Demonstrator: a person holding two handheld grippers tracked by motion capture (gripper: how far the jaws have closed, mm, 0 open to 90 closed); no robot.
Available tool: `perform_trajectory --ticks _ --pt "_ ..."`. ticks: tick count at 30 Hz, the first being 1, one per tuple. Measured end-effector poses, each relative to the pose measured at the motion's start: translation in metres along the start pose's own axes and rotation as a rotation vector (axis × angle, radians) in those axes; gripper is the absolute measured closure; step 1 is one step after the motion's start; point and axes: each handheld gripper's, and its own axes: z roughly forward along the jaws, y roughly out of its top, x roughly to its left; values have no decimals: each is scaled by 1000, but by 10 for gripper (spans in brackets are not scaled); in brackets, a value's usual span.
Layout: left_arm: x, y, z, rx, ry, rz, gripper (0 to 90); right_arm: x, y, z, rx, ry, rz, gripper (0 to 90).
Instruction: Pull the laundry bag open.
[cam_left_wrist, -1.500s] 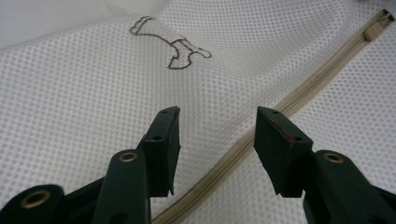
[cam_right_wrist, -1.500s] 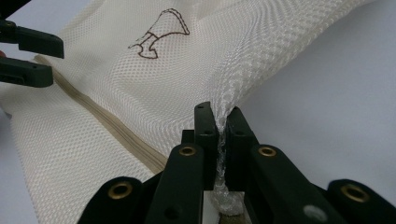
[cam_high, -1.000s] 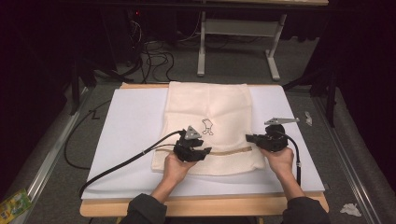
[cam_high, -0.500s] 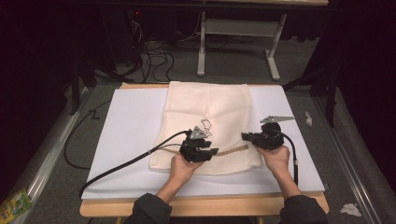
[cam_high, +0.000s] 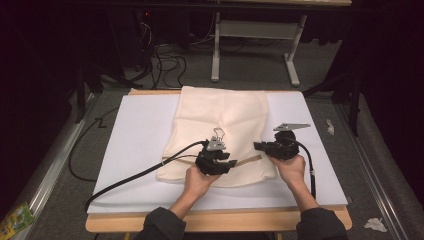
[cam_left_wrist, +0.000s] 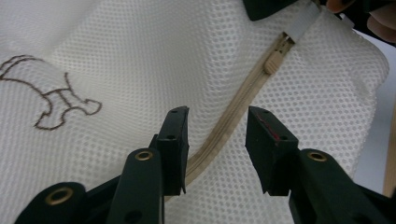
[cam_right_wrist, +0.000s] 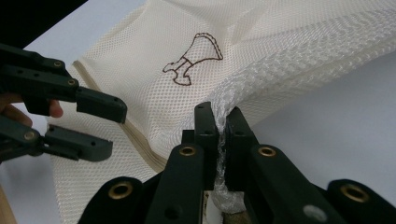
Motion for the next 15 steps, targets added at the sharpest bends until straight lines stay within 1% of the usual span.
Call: perform_trajectory --ticks 4,6,8,11,14,15 --pt "-6 6 7 -2 -16 4 603 1 0 -1 -1 2 2 880" --pt "-11 8 11 0 -25 20 610 1 0 -1 -2 3 3 880" --pt "-14 10 14 0 -35 23 619 1 0 -1 -3 7 3 880" --pt "-16 12 20 3 -47 14 626 1 0 -1 -6 9 1 880" --pt "-18 13 25 12 -53 19 636 1 0 0 -8 11 3 880" --pt "-18 13 26 9 -55 18 638 2 0 0 -8 11 2 880"
